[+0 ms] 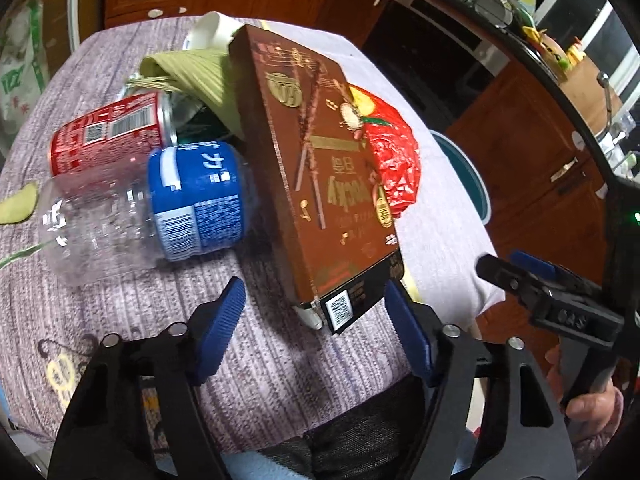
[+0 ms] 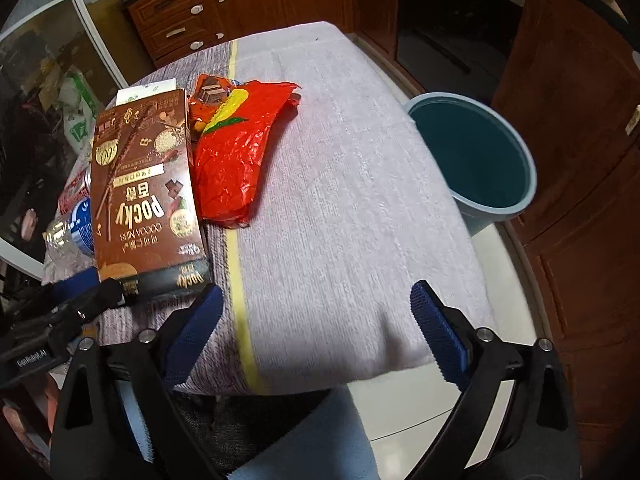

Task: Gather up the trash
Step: 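Grasp the brown Pocky box with the left tool while the right tool grasps the red snack bag, then carry both items over the teal bin while the right tool releases the red bag into it, then open the left tool to drop the Pocky box into the bin, then move both tools back over the remaining trash on the table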

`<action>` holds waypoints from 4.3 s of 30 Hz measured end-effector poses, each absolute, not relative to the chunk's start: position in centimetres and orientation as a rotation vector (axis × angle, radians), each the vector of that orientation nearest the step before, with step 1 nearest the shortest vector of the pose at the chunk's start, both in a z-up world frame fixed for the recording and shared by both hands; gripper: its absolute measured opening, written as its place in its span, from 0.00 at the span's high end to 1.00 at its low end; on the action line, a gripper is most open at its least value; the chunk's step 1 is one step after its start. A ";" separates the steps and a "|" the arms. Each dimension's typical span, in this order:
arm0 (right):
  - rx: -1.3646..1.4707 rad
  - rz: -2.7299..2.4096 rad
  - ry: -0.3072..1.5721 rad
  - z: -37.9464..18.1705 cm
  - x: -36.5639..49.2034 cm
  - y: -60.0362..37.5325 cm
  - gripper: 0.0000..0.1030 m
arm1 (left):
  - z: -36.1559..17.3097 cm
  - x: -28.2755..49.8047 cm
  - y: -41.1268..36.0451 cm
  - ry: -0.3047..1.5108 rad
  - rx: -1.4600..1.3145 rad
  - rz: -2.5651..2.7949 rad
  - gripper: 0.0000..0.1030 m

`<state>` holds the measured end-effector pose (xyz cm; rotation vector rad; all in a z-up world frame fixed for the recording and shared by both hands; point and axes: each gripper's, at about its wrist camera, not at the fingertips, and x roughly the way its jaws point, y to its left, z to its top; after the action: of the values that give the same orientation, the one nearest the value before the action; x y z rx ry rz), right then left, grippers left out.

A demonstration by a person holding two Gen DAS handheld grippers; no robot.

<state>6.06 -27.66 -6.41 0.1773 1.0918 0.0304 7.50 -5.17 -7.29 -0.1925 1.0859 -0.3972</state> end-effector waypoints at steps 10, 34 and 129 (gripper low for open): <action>0.247 0.140 1.115 -7.3 10.8 -27.7 0.22 | -7.5 9.2 -5.9 1.136 -0.245 -0.419 0.32; 0.309 0.339 1.159 -8.4 17.1 -24.6 0.90 | -4.2 11.4 -7.9 1.081 -0.177 -0.478 0.71; 0.517 -0.198 1.182 -8.0 18.4 -48.2 0.15 | -2.5 25.7 -31.3 1.114 0.173 -0.635 0.32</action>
<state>18.35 -48.15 -8.04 0.5172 1.1823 -0.1983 25.70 -31.29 -2.47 0.1728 1.1140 -0.6350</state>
